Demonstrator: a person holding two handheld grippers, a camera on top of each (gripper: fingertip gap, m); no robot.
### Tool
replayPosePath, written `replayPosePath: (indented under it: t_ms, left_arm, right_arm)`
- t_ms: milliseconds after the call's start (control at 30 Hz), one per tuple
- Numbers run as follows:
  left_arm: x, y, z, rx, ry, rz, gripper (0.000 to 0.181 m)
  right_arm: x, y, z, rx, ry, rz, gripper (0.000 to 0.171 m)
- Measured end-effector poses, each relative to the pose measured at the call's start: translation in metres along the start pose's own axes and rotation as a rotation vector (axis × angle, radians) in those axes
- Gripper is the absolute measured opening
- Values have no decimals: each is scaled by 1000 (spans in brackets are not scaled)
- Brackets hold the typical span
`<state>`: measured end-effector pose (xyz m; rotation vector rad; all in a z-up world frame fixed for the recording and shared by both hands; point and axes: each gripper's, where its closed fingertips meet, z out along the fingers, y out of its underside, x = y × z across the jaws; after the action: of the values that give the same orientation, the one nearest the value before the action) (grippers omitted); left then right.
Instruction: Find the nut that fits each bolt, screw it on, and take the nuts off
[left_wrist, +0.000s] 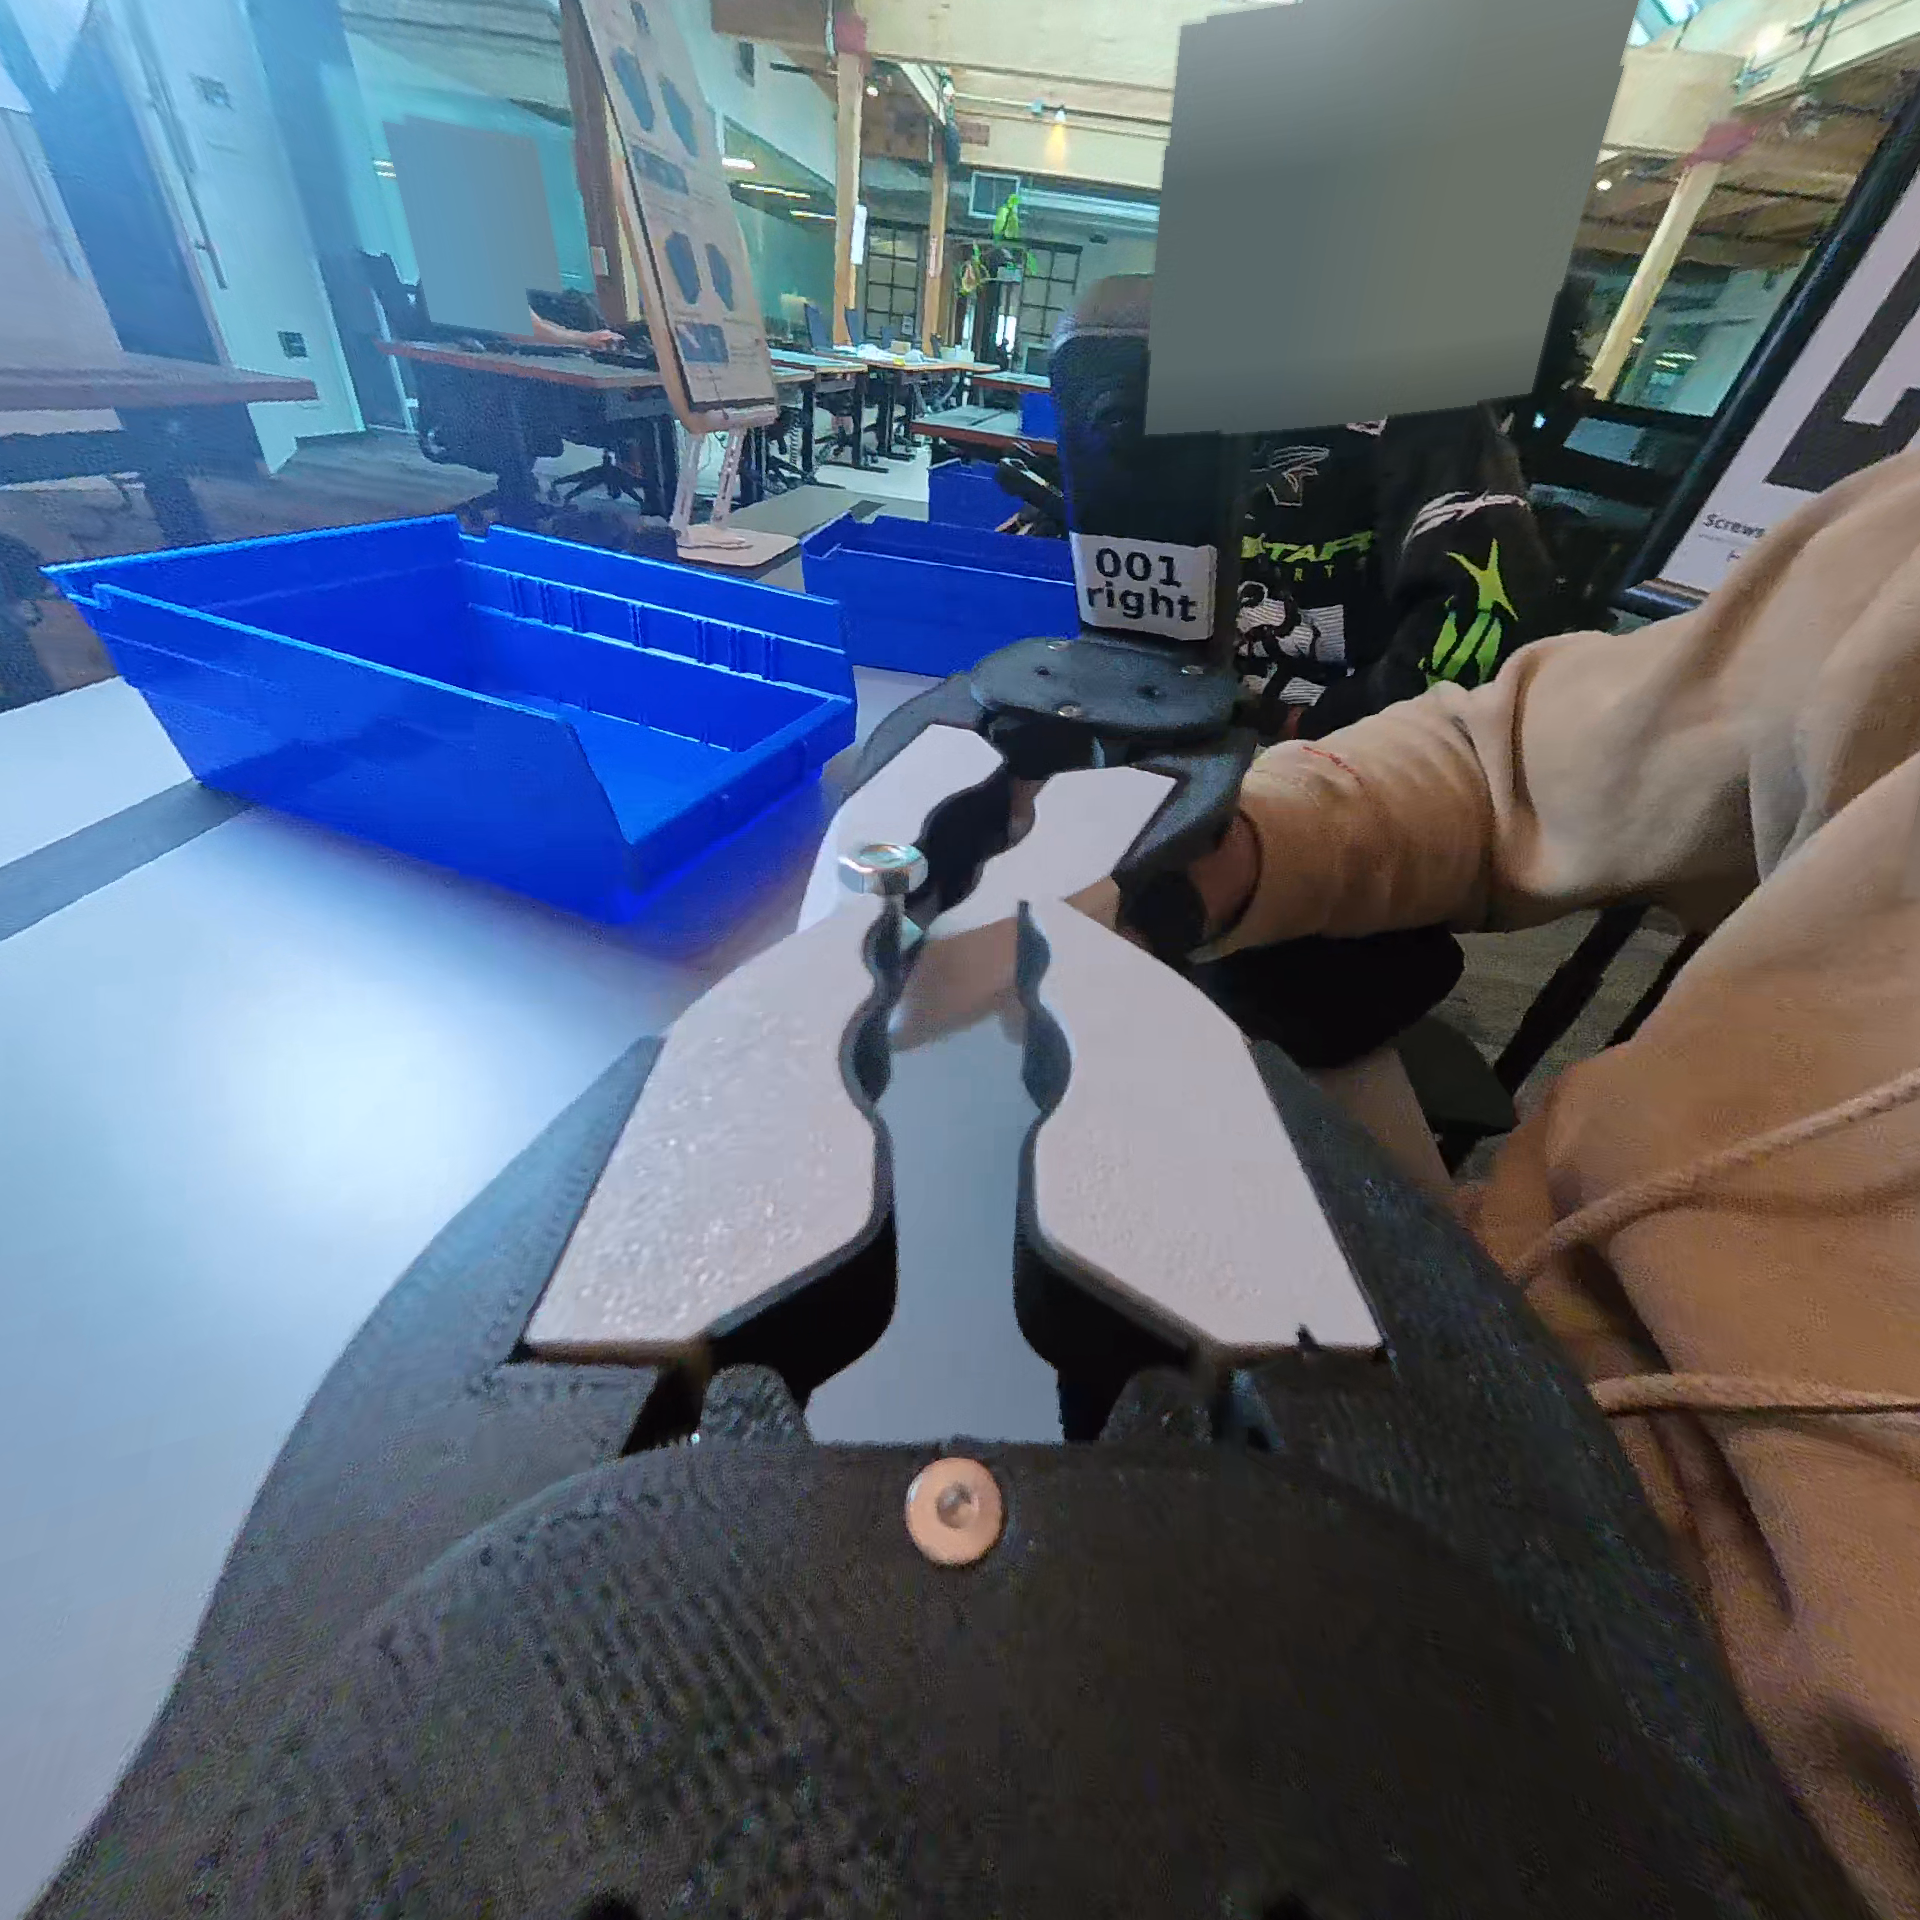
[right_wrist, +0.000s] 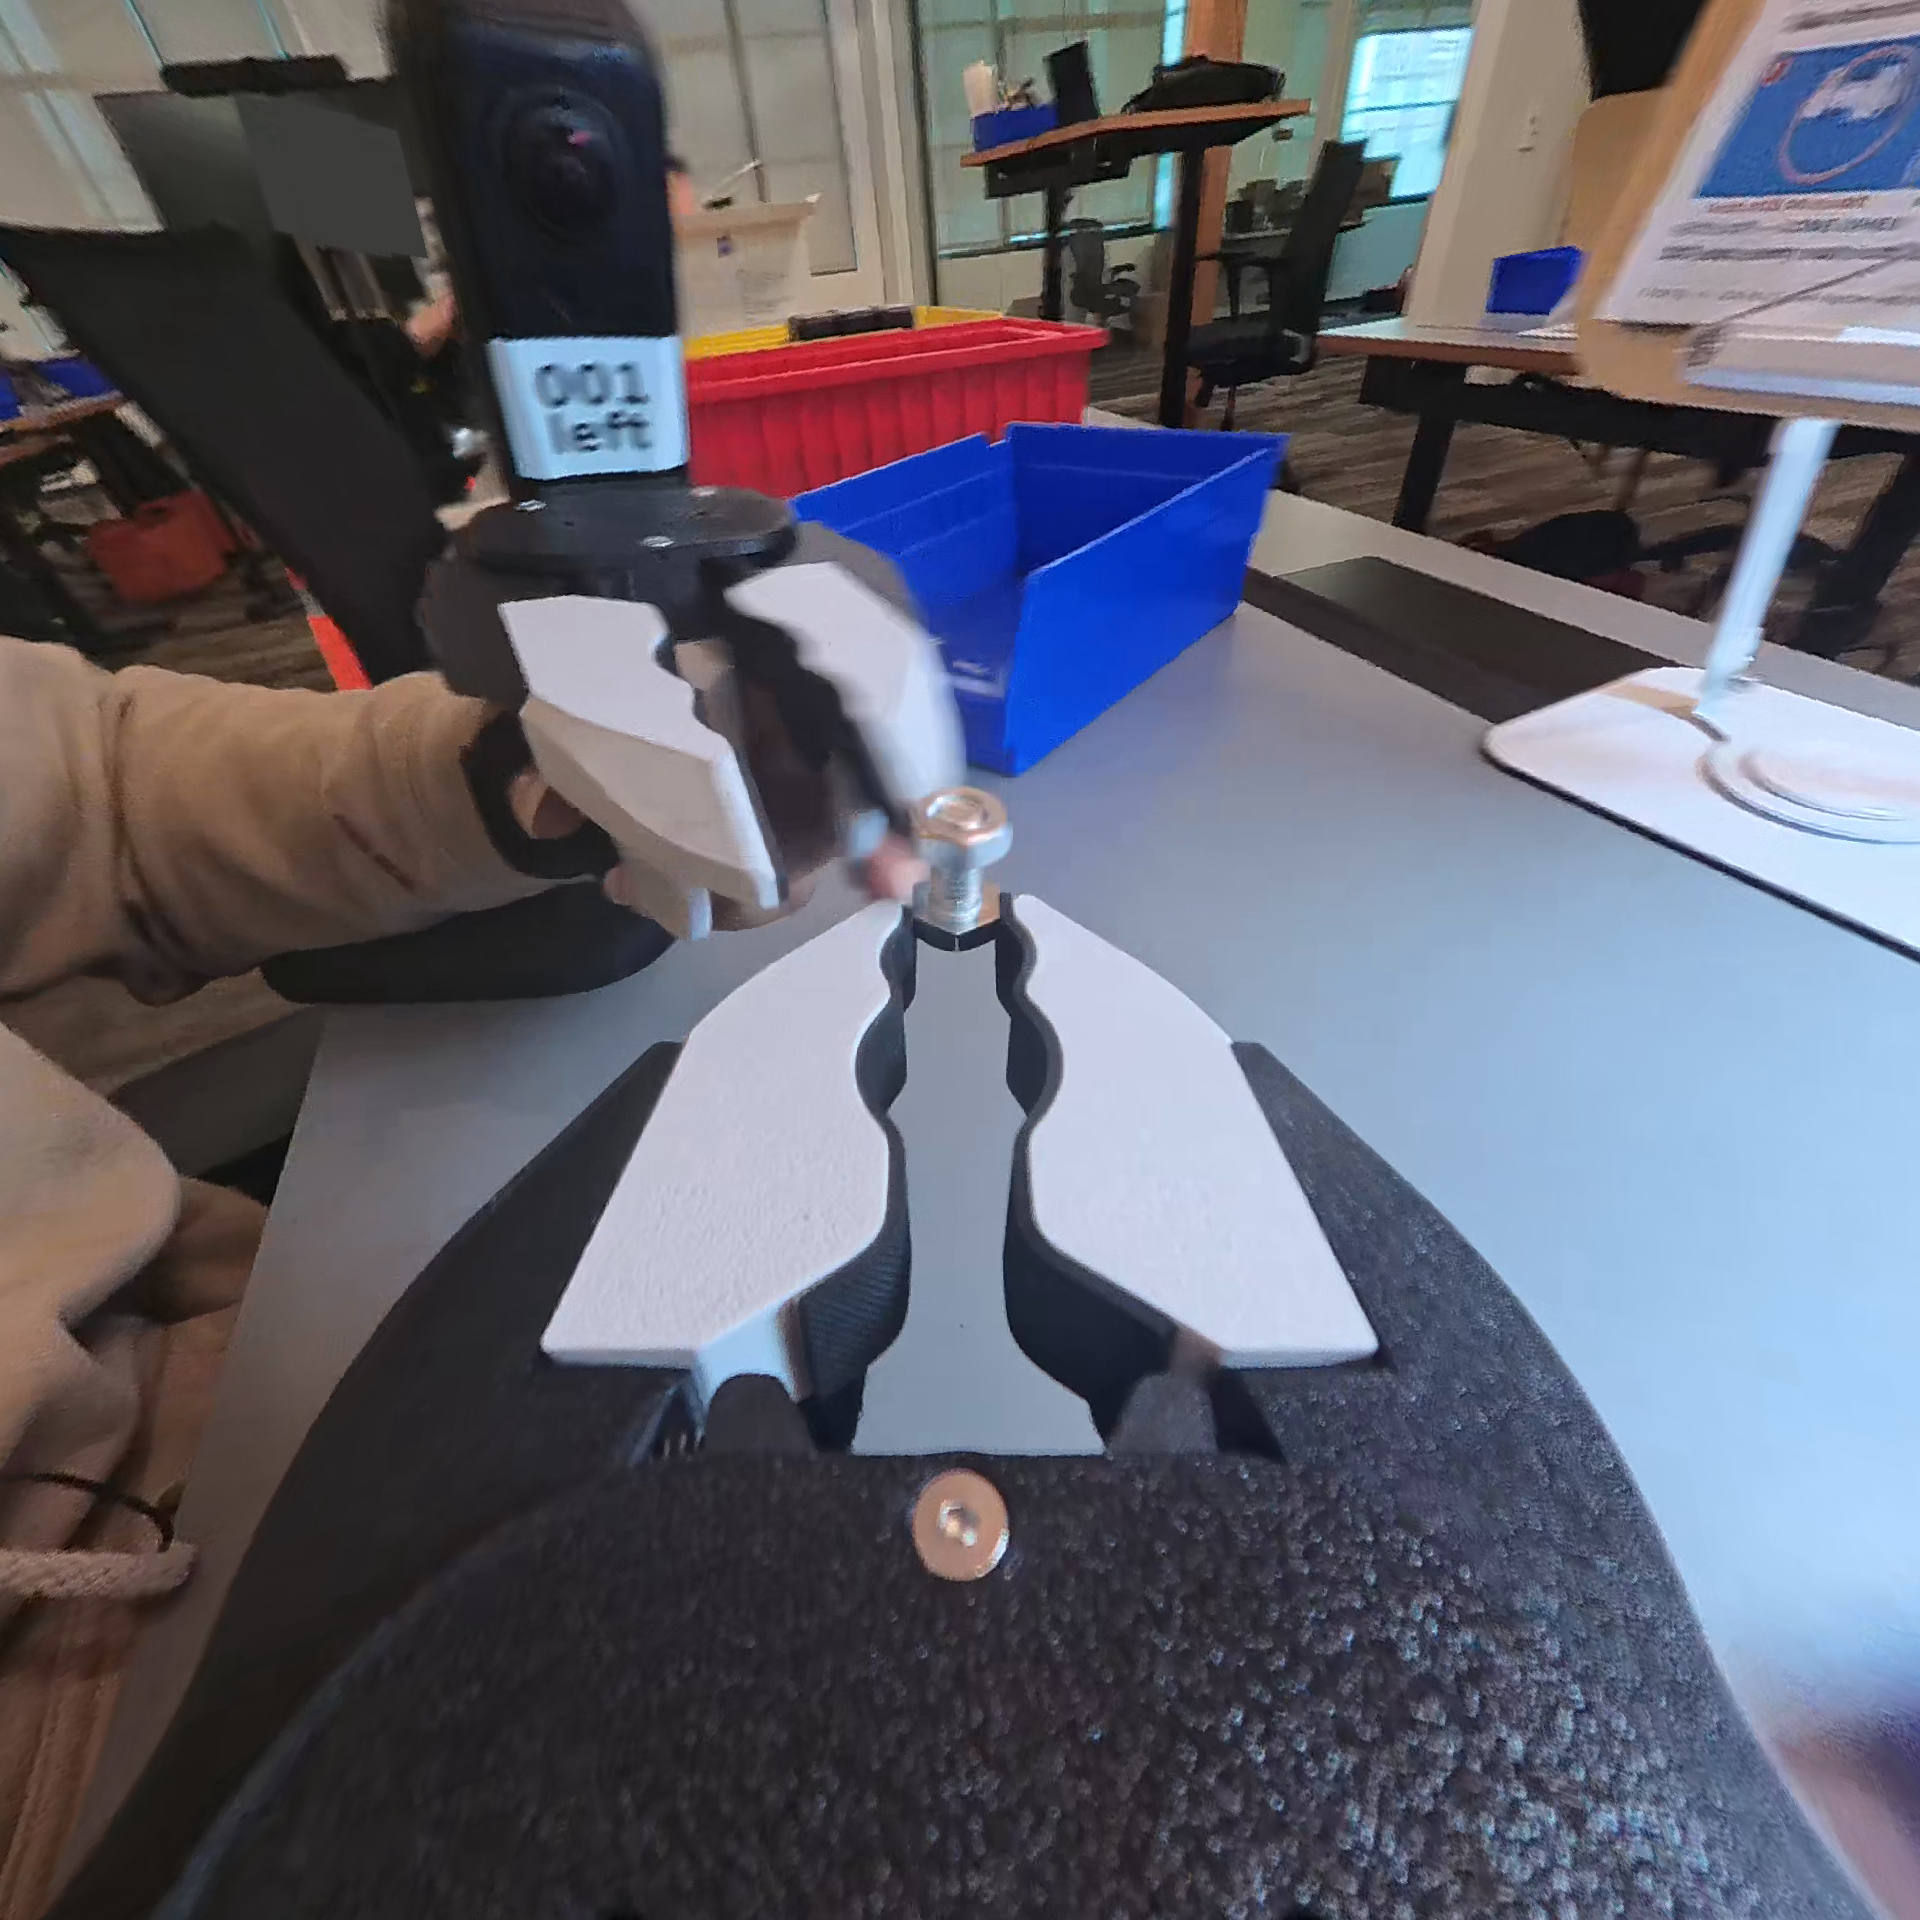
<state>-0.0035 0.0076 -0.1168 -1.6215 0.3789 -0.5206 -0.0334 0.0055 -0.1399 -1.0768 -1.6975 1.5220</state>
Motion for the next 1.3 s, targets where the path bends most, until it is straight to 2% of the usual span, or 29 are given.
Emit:
replayPosePath:
  t_ms: [33,100,267,300,333,367,433,500,667,767,800,867,933,1033,1067,1233,1300]
  left_arm:
    - [3,-3,-3,13,24,8,9]
    - [0,-11,-8,55,16,-8,10]
    - [-15,-4,-4,60,-53,-49,35]
    - [-13,-2,-3,50,-40,-50,35]
    - [-9,0,0,36,-19,-41,28]
    - [-8,-1,-1,31,-16,-31,28]
    - [-6,-5,-4,46,-5,-10,11]
    - [-9,-10,-7,74,-19,-33,12]
    - [-18,-4,-2,69,-60,-57,36]
    - [-9,-2,0,47,-20,-27,26]
    - [-7,-5,-2,56,-6,-24,14]
    - [-7,-13,-6,97,9,-59,11]
    - [-12,-14,-8,109,-11,-80,15]
    - [-19,-6,-3,85,-52,-73,34]
    - [-17,-3,-1,68,-45,-65,34]
    - [-8,-8,-4,75,-8,-36,15]
    - [-12,-12,-7,104,-17,-65,16]
  right_arm:
    - [7,-1,-3,6,22,14,14]
    - [16,-3,-7,14,44,26,14]
    - [-2,4,1,-16,-13,-9,14]
    - [-5,6,3,-24,-22,-17,14]
    - [-5,6,3,-26,-21,-16,14]
    - [-3,6,2,-23,-14,-7,14]
    - [9,3,-2,-12,21,19,14]
    - [16,2,-6,-4,38,26,14]
    - [-5,8,3,-32,-20,-19,14]
    - [-1,6,2,-28,-5,-14,14]
    - [5,5,-1,-19,13,-1,14]
    - [15,1,-6,-4,43,15,14]
    - [15,1,-7,-2,41,6,14]
    - [-1,6,1,-23,-5,-20,14]
    - [-6,8,3,-31,-15,-31,14]
    - [5,4,-2,-18,33,-27,14]
    - [7,2,-3,-9,34,-15,14]
